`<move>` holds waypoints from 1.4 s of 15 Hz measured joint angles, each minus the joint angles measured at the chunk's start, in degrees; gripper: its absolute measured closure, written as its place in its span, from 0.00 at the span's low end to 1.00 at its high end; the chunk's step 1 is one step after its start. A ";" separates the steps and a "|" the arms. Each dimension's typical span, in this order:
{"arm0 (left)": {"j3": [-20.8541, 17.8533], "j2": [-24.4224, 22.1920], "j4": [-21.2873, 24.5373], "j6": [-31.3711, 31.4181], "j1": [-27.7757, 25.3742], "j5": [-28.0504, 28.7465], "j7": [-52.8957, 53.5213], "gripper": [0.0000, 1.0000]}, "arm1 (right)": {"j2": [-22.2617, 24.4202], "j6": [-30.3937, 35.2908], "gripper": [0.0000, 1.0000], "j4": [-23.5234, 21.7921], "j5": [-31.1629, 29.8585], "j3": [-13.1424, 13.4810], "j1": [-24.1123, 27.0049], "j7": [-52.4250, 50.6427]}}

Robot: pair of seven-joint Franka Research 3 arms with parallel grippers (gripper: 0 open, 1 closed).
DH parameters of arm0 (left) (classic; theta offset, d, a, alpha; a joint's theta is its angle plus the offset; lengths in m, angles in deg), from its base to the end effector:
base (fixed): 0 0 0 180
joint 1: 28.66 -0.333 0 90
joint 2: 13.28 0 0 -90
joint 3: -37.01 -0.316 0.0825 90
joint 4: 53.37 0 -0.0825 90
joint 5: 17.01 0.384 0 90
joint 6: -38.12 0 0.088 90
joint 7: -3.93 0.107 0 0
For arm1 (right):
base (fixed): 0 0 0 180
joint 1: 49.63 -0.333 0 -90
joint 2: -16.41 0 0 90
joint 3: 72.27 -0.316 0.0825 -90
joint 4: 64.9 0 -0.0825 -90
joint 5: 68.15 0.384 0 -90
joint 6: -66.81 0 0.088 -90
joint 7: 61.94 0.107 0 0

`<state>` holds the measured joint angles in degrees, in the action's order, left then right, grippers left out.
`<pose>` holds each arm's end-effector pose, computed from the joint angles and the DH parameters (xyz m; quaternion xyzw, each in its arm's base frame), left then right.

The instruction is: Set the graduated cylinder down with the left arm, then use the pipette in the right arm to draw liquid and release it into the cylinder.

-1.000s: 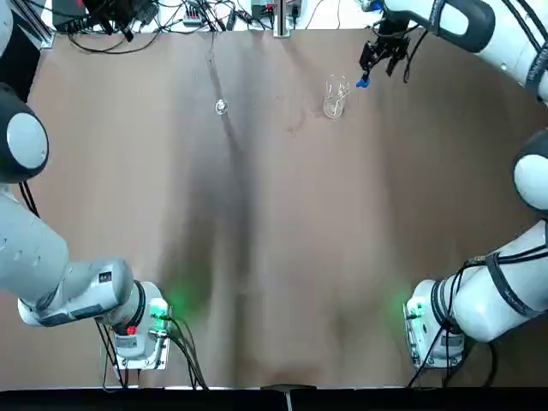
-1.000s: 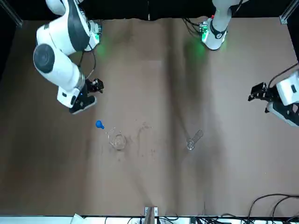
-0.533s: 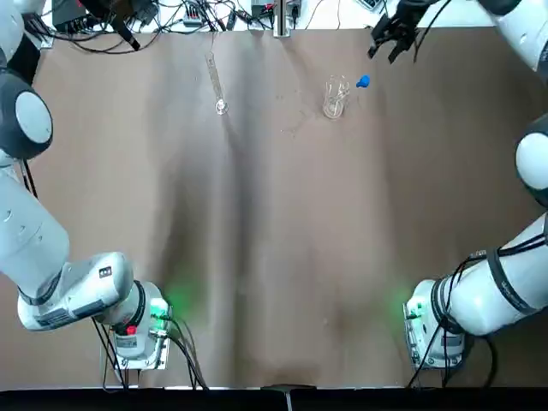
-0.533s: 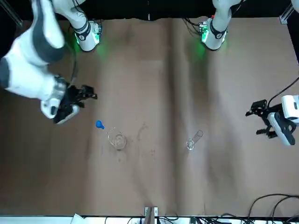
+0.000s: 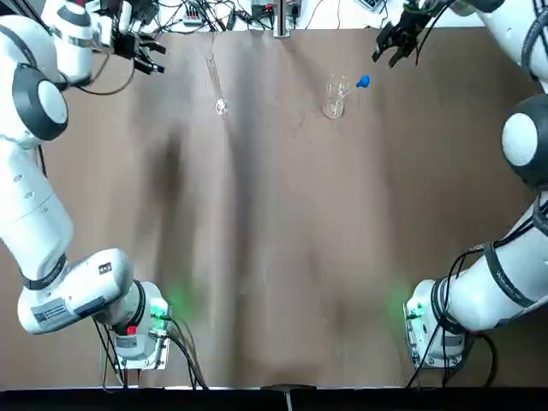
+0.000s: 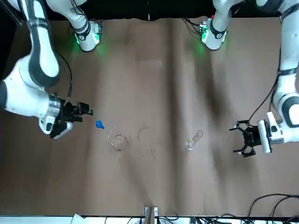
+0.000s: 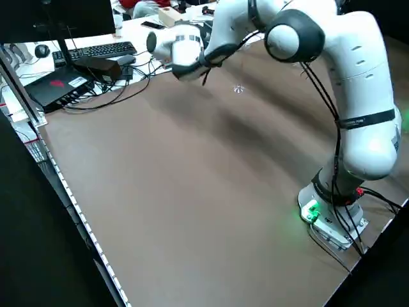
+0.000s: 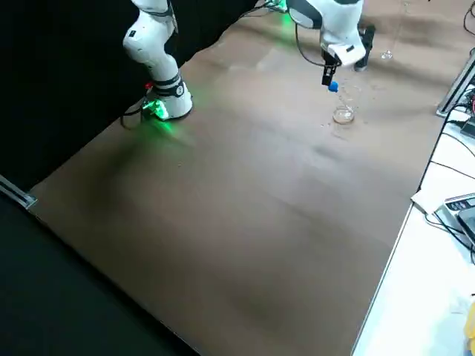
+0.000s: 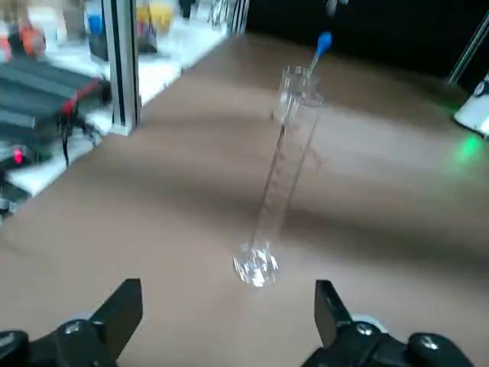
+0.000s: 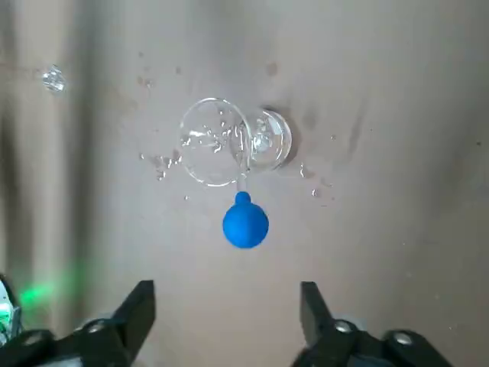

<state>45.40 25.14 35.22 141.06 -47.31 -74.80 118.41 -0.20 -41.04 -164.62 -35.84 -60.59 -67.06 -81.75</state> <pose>0.6794 0.0660 0.2723 0.6753 -0.5298 0.3408 0.3836 0.6176 0.1121 0.4085 -0.9642 -0.1143 0.0376 0.2364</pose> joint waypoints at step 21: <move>0.45 15.77 0.06 -3.91 9.55 -21.58 27.63 0.00 | -6.69 -7.13 0.41 0.16 0.24 -0.25 -3.76 -0.02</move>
<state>45.85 40.91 35.28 137.15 -37.77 -96.38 146.03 -6.90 -48.17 -164.46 -35.60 -60.84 -70.82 -81.77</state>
